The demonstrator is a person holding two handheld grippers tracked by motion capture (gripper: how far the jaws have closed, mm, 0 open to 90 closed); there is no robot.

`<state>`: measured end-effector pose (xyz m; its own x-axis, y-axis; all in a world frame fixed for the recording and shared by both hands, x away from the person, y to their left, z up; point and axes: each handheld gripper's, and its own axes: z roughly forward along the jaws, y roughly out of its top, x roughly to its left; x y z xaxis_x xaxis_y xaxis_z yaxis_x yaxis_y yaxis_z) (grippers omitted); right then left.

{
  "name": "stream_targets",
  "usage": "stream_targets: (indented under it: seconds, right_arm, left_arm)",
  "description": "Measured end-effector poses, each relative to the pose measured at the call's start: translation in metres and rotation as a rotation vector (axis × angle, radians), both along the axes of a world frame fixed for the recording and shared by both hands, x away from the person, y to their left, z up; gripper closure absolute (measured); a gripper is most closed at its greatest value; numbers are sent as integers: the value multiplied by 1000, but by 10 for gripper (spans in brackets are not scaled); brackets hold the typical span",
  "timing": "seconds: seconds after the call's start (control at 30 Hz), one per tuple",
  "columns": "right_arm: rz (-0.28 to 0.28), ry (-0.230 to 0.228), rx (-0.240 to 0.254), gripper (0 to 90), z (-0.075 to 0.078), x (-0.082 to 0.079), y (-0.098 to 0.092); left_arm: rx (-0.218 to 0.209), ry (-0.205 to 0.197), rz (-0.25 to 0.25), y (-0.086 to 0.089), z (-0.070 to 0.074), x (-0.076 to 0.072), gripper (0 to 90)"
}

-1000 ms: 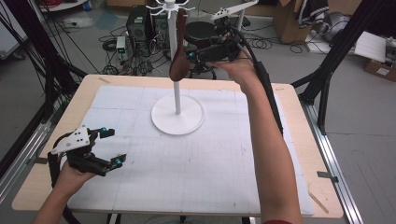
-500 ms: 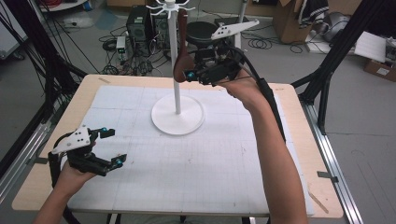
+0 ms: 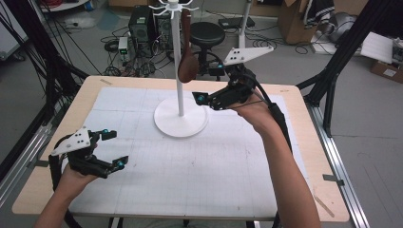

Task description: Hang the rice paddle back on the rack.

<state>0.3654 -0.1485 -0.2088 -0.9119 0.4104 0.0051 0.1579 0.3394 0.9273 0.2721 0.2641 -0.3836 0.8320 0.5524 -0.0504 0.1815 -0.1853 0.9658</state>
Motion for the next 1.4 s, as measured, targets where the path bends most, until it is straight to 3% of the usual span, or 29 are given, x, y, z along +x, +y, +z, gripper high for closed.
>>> stream_targets:
  seconds: [0.17,0.37,0.63,1.0,1.4]
  right_arm:
    - [-9,-30,7,4,-7,-15,-6]
    - [-9,-22,19,5,-19,-25,-13]
    - [-51,-34,41,5,-38,-41,-27]
    - [-120,19,85,5,-72,-57,-58]
    - [-177,20,69,5,-102,-67,-64]
  left_arm:
    - [-3,-7,5,2,1,0,17]
    - [-11,-8,8,2,1,0,17]
    - [-5,-5,16,3,1,1,17]
    - [-30,-4,36,4,1,2,17]
    - [-56,-13,60,8,5,3,17]
